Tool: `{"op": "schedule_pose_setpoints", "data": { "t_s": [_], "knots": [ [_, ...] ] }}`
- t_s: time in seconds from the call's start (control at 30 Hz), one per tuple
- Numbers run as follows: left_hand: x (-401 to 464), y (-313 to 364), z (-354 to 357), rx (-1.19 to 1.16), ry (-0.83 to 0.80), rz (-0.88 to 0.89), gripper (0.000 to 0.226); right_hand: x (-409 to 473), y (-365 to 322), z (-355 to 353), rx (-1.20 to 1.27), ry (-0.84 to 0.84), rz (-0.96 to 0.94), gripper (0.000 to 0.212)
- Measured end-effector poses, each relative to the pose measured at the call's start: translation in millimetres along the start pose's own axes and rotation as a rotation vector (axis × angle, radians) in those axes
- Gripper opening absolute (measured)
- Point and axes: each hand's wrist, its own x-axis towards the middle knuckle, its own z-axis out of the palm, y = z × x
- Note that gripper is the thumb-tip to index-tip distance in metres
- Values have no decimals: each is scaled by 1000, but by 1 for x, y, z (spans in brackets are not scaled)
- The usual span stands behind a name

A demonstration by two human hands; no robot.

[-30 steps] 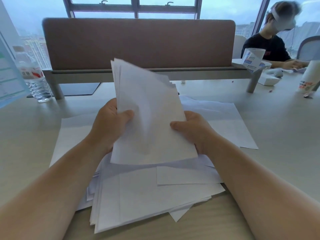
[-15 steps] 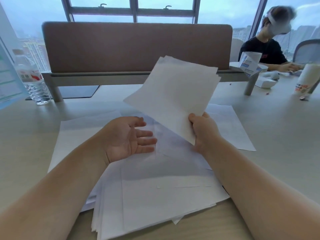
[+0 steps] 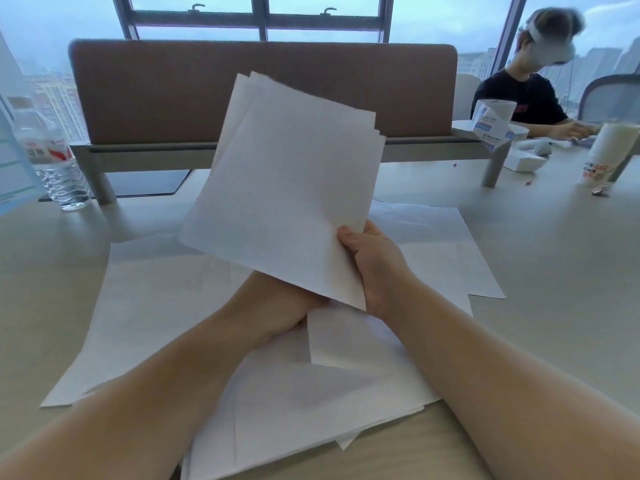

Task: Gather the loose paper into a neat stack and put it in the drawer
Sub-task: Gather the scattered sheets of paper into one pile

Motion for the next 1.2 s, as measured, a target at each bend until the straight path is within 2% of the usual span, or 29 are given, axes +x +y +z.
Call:
{"op": "schedule_pose_setpoints", "data": {
  "t_s": [0.07, 0.1, 0.2, 0.3, 0.37, 0.5, 0.57, 0.67, 0.77, 0.87, 1.0, 1.07, 1.13, 1.2],
  "knots": [
    [7, -1, -11, 216, 125, 105, 17, 1, -6, -4, 14, 30, -50, 28],
    [13, -6, -22, 279, 215, 86, 12, 2, -9, -6, -6, 55, -75, 27],
    [23, -19, -58, 218, 405, -55, 7, 6, -13, -16, -63, 139, -139, 25],
    [29, -31, -80, 319, 537, -82, 10, 8, -14, -19, -111, 194, -162, 25],
    [32, -35, -85, 304, 629, -93, 11, 9, -13, -20, -161, 216, -183, 25],
    [34, -33, -87, 87, 753, -65, 17, 13, -12, -23, -225, 272, -191, 21],
    [33, -30, -86, -52, 729, -45, 13, 14, -13, -23, -225, 289, -171, 17],
    [32, -26, -80, -219, 593, -16, 6, 11, -15, -23, -212, 273, -135, 10],
    [30, -22, -73, -449, 458, -31, 16, 9, -14, -22, -279, 225, -211, 26],
    [27, -19, -71, -681, 403, -77, 22, 6, -13, -21, -510, 180, -364, 33],
    [29, -22, -73, -560, 417, 14, 21, 0, -16, -21, -593, 121, -490, 36],
    [27, -22, -75, -588, 382, 42, 33, -3, -16, -19, -558, 80, -514, 41],
    [25, -21, -77, -607, 342, 32, 42, -2, -14, -19, -578, 57, -515, 47],
    [25, -21, -75, -543, 346, -30, 34, -3, -11, -18, -652, 40, -489, 46]
  ]
}}
